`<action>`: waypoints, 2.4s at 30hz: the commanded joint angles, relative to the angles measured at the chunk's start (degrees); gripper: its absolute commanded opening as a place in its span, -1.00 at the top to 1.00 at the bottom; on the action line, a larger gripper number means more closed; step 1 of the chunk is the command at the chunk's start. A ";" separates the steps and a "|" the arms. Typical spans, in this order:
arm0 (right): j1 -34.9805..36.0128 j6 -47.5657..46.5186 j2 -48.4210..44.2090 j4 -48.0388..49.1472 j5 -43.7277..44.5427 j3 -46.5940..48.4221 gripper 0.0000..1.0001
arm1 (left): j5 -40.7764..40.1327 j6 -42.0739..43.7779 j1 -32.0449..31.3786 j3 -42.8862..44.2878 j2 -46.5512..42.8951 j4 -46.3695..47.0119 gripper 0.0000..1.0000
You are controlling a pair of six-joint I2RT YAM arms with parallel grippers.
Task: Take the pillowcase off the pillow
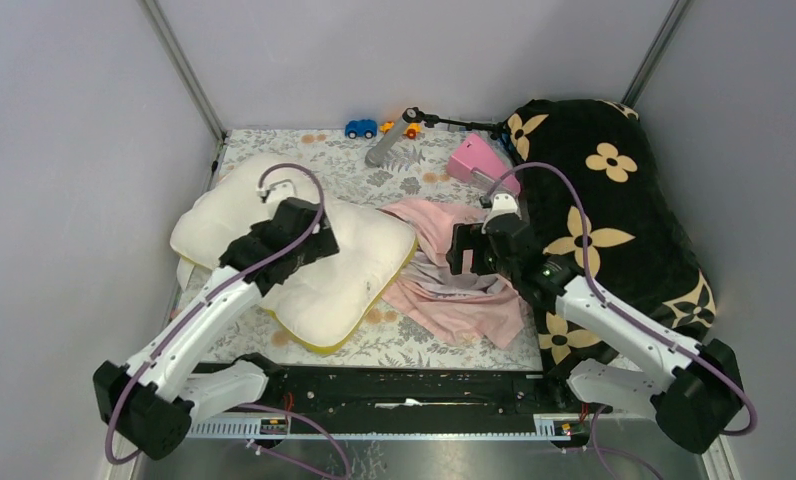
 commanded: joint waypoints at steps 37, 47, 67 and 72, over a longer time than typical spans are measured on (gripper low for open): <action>-6.08 10.70 15.93 0.73 9.33 4.55 1.00 | 2.45 -11.55 5.15 -18.66 7.98 26.14 1.00; -7.58 5.71 11.77 -3.36 16.21 29.51 1.00 | -0.23 -10.73 6.27 -2.74 13.36 27.52 1.00; -12.29 2.36 49.59 -22.04 -7.76 104.06 -0.16 | 13.00 -4.61 9.22 59.41 46.90 21.40 0.14; -12.35 -3.90 46.46 -26.53 -5.67 94.66 -0.99 | 11.21 -1.13 10.24 51.60 42.34 22.26 -0.98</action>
